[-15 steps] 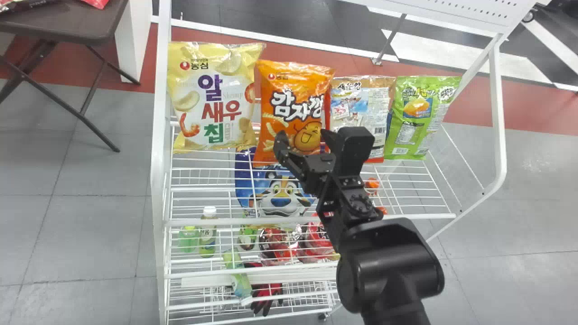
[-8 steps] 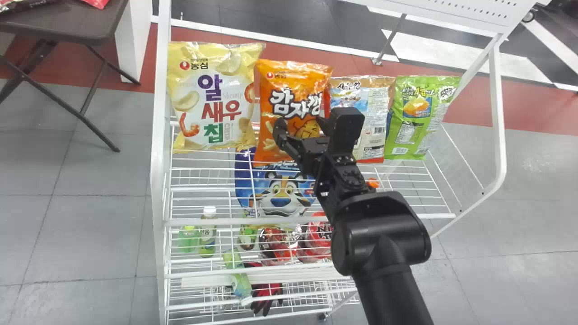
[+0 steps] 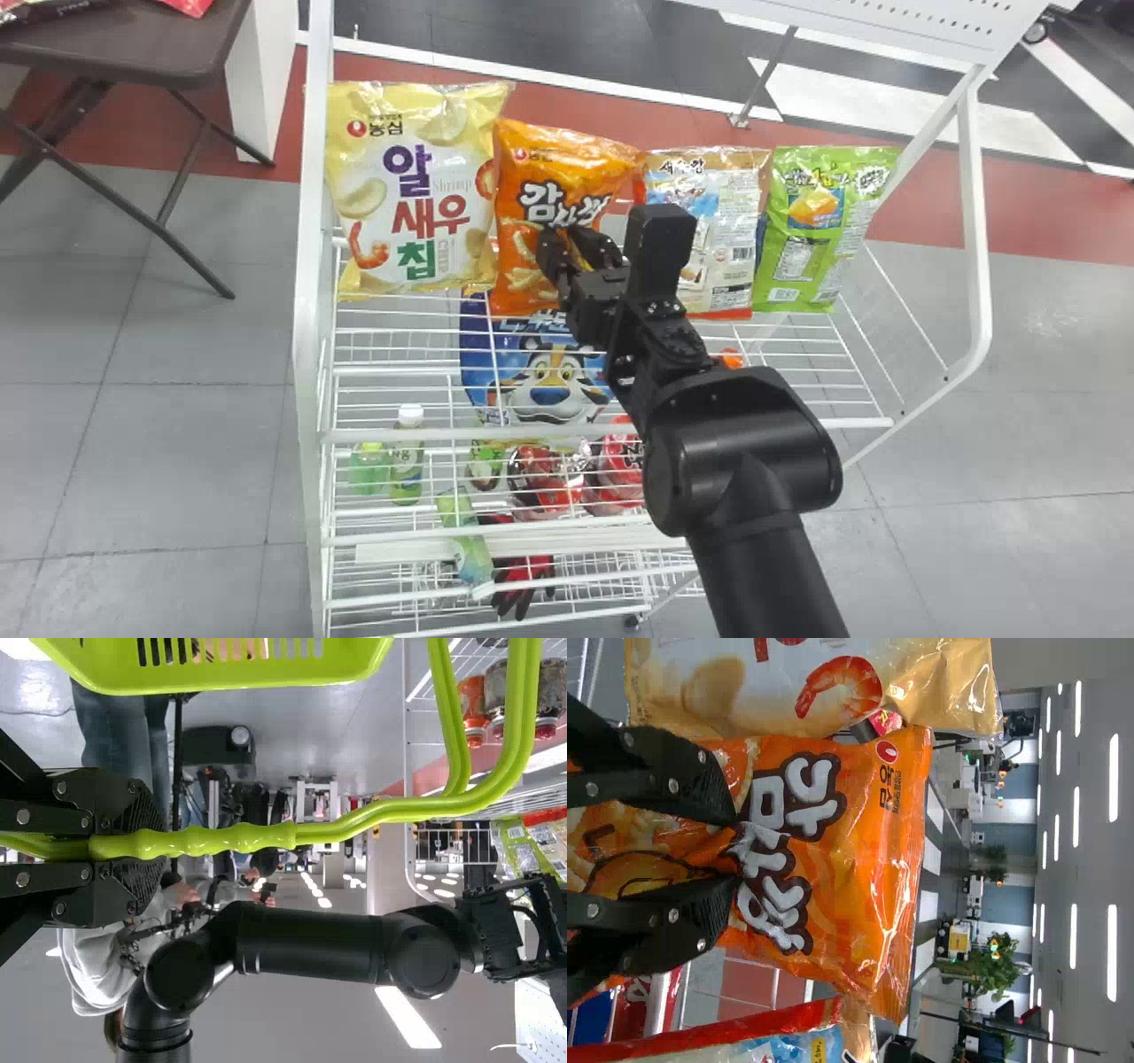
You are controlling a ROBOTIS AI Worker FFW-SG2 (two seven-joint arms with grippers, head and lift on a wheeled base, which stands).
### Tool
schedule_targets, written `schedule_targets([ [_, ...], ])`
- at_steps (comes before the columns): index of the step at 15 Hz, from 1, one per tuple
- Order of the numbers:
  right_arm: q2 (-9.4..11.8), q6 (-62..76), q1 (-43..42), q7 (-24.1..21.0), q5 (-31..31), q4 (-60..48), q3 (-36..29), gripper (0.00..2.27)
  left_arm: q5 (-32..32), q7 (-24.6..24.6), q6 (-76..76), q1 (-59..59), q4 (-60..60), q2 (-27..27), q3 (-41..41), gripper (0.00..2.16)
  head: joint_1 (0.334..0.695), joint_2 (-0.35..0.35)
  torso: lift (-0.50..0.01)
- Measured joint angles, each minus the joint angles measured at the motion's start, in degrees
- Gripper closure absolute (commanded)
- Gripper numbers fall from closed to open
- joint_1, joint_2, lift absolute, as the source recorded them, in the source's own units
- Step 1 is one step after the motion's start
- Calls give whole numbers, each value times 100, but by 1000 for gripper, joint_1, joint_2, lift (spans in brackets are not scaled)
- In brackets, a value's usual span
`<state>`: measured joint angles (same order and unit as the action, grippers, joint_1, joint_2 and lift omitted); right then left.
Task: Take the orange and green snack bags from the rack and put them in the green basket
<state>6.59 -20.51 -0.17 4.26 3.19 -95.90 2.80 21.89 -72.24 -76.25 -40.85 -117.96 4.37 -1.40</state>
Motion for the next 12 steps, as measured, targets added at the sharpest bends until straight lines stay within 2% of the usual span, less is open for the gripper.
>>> schedule_targets([
  [8,46,-377,712,-197,232,-1241,-372,2135,-23,-83,85,-21,-30,11,38,2148,695,-350,0],
  [12,68,-1215,1290,-65,885,-2453,-755,2135,-26,-54,156,15,-35,26,115,2148,695,-350,0],
])
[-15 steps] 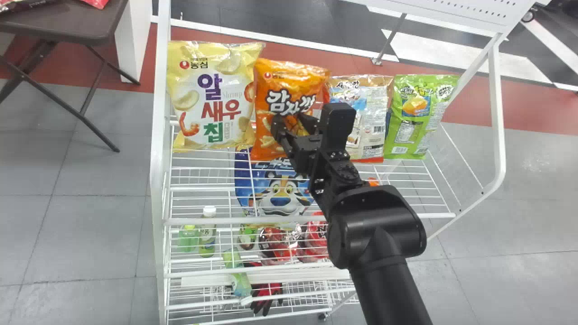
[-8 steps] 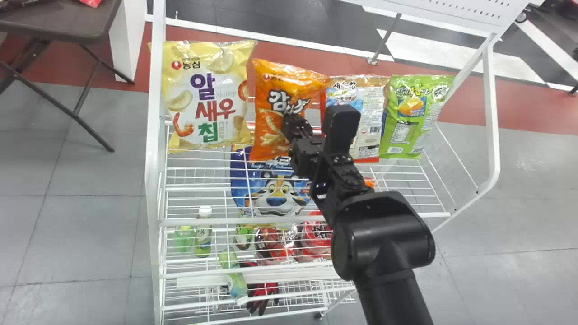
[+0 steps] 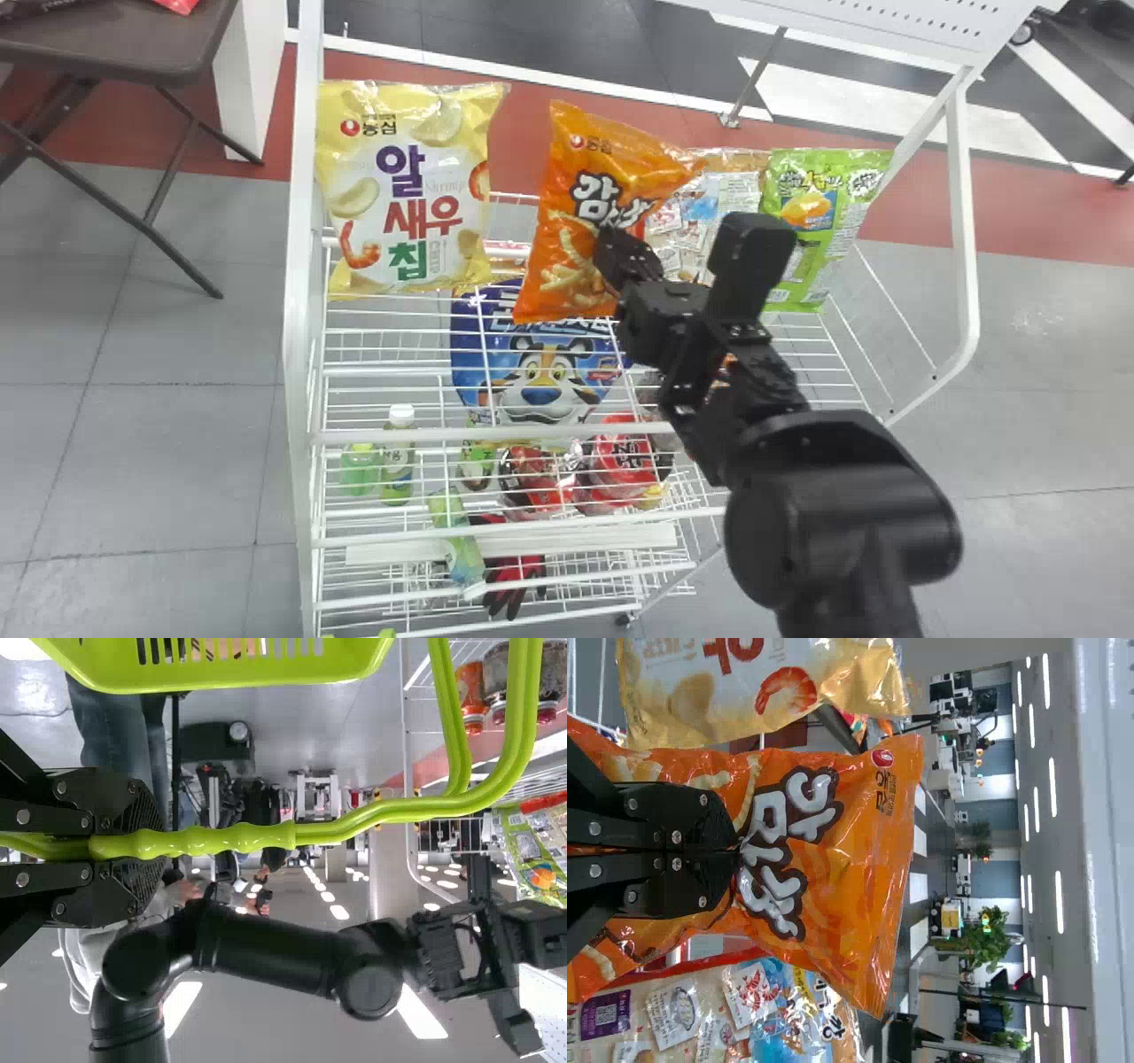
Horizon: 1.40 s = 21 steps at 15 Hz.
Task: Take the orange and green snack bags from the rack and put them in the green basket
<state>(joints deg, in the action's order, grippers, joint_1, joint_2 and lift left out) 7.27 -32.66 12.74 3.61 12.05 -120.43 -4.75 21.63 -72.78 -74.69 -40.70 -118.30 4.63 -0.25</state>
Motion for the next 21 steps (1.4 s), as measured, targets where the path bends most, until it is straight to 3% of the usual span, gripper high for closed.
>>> schedule_targets([
  [7,203,-2258,1023,338,1330,-2067,-859,2135,-2,161,-1,110,-17,-19,51,2145,695,-350,0],
  [12,48,-4126,1609,626,1962,-3237,-1318,2135,-138,413,-2,310,8,-58,277,2148,695,-350,0],
  [16,26,-5584,1783,622,2366,-3551,-1685,2135,-201,457,105,369,49,-112,332,2148,695,-350,0],
  [21,35,-5694,1884,476,2478,-3544,-1689,2135,-212,508,186,371,34,-122,332,2148,695,-350,0],
])
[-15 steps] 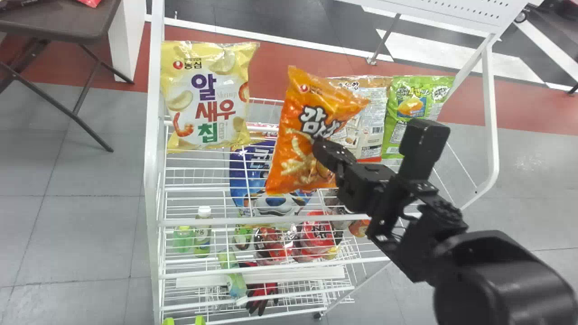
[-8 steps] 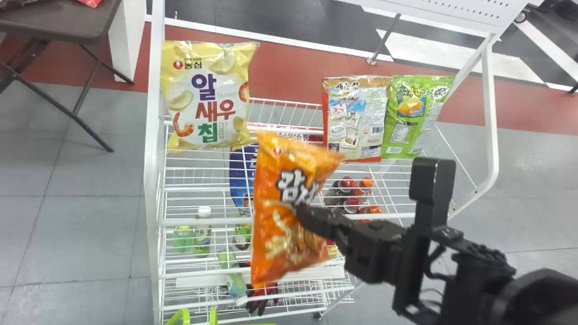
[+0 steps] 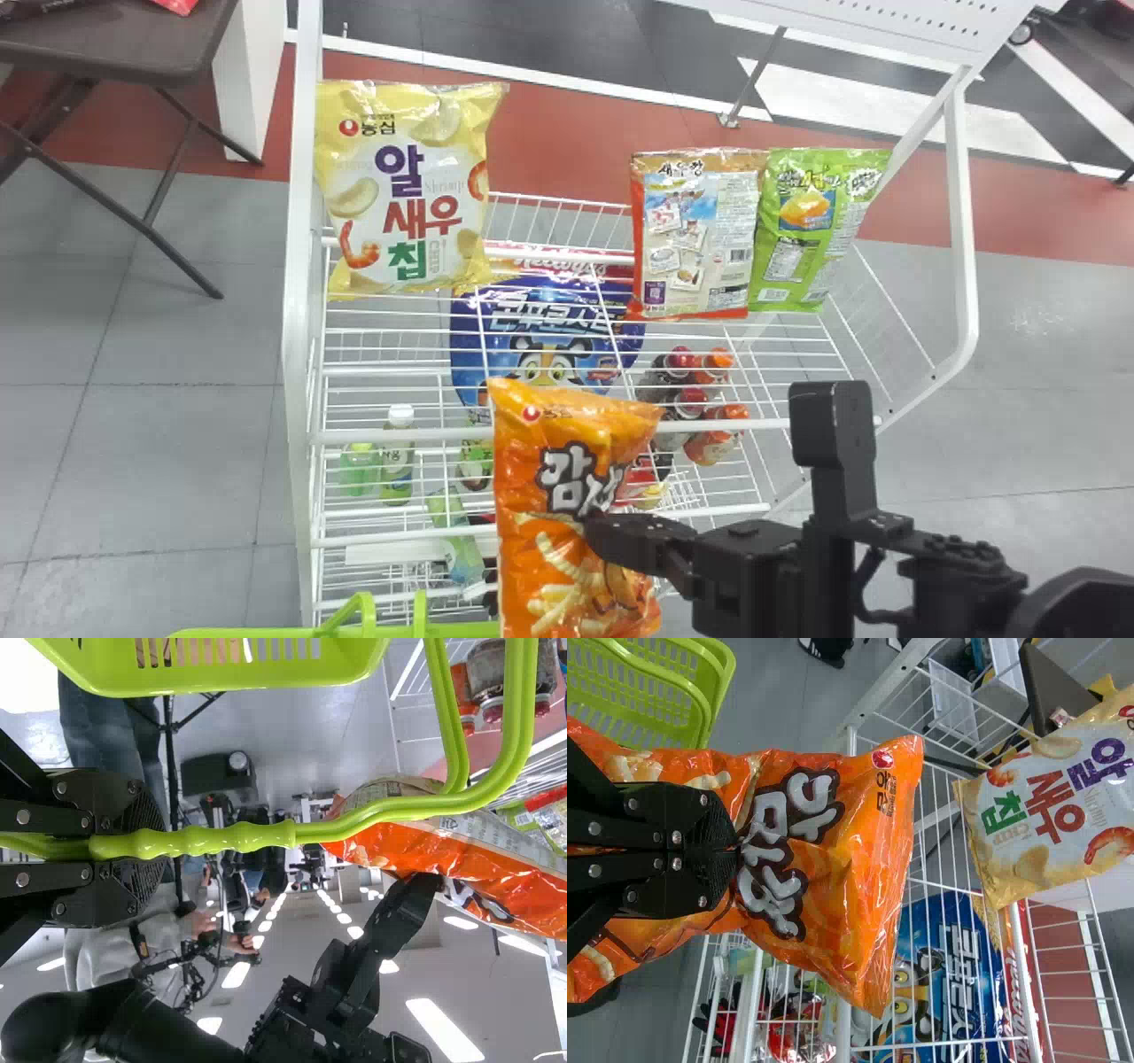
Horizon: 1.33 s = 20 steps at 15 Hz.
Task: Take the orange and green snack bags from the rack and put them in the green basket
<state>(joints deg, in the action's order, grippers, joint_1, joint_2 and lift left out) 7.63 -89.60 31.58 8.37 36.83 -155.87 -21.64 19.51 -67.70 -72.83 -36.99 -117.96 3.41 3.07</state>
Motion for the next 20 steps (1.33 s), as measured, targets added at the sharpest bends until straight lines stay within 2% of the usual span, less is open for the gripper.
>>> schedule_targets([
  [4,33,-1,-10,-4,-370,234,460,2135,10,3,-2,-1,-21,2,25,2148,695,-350,0],
  [12,61,0,527,-63,-295,689,1189,2135,44,-18,53,-1,7,2,-15,2148,695,-350,0],
  [20,162,0,453,-50,-603,2210,1956,2091,106,-95,201,-43,15,6,-35,2148,695,-350,0],
])
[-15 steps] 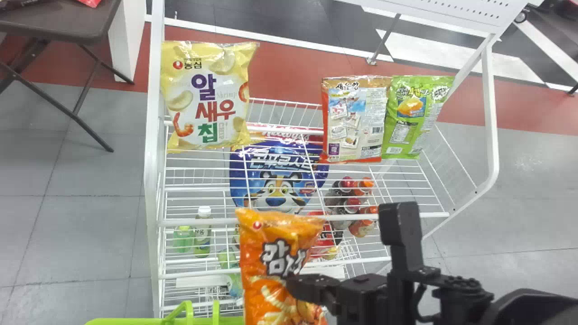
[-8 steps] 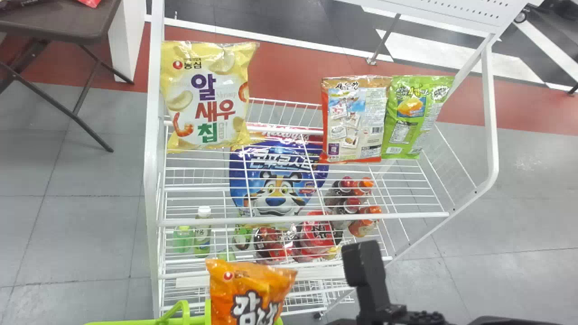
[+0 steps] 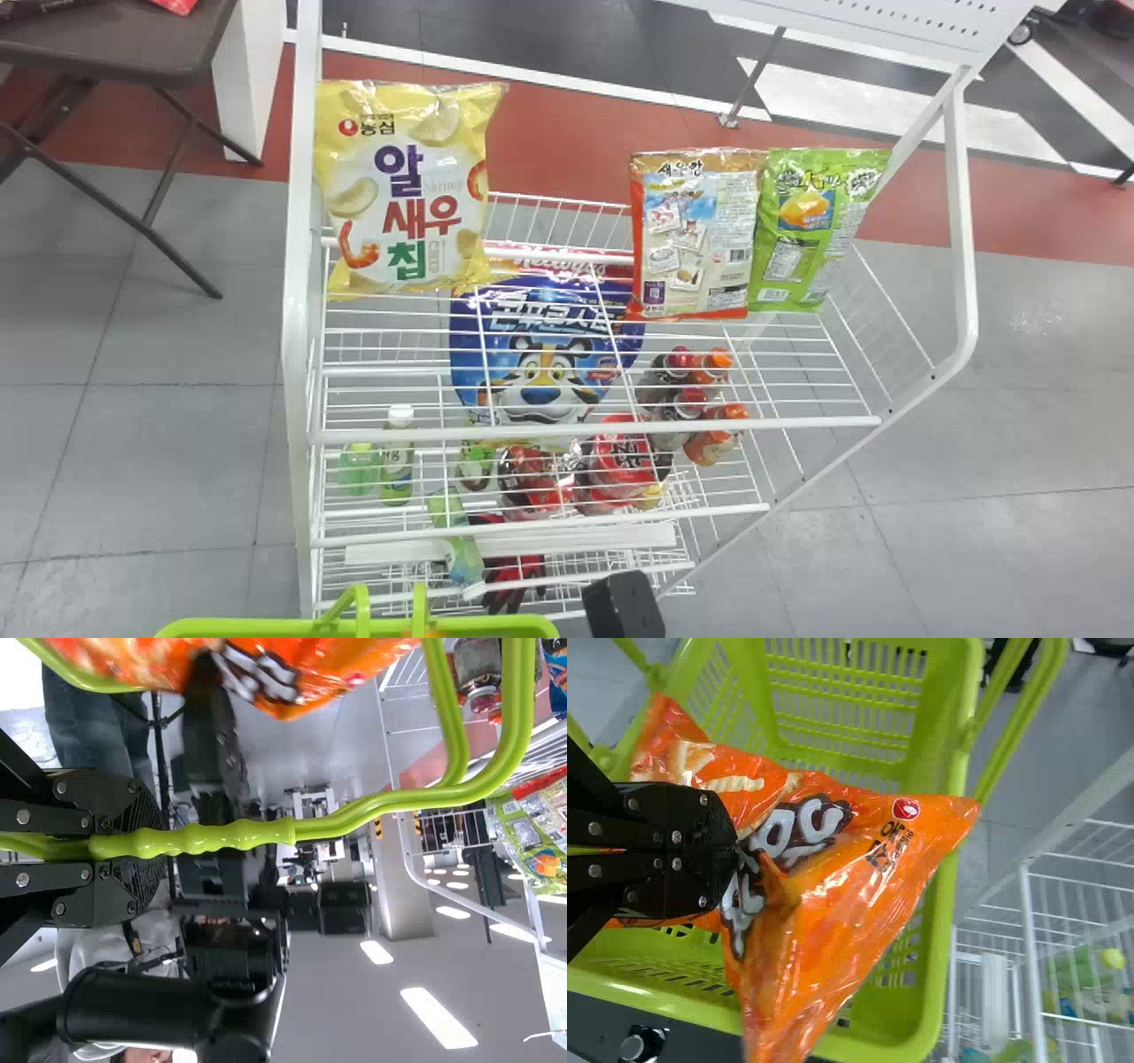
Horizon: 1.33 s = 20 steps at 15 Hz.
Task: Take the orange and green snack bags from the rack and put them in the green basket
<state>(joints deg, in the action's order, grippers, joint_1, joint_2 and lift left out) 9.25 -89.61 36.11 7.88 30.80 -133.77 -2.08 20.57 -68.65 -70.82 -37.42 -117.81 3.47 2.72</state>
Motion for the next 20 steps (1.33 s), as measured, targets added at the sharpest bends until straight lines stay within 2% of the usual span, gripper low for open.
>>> schedule_targets([
  [1,-5,0,-42,-4,0,99,30,1514,0,0,1,-1,-10,3,1,2148,695,-350,0],
  [2,-11,0,-103,34,8,221,47,701,0,-2,1,-3,-19,11,1,2148,695,-350,0],
  [3,-16,0,-172,94,21,359,51,-2,0,-7,1,-7,-29,18,-1,2148,695,-350,0],
  [8,-8,0,-298,178,-5,233,-122,46,0,7,31,-11,-32,5,18,2148,695,-350,0],
  [11,-2,0,-335,697,12,-108,-424,49,-6,32,34,-11,-46,5,29,2148,695,-350,0],
  [14,-4,0,-280,780,61,-586,-610,49,-16,54,34,-11,-49,4,43,2148,695,-350,0],
  [20,-65,0,-339,1269,129,-1392,-1618,56,-29,41,37,-11,-39,9,57,2148,695,-350,0],
])
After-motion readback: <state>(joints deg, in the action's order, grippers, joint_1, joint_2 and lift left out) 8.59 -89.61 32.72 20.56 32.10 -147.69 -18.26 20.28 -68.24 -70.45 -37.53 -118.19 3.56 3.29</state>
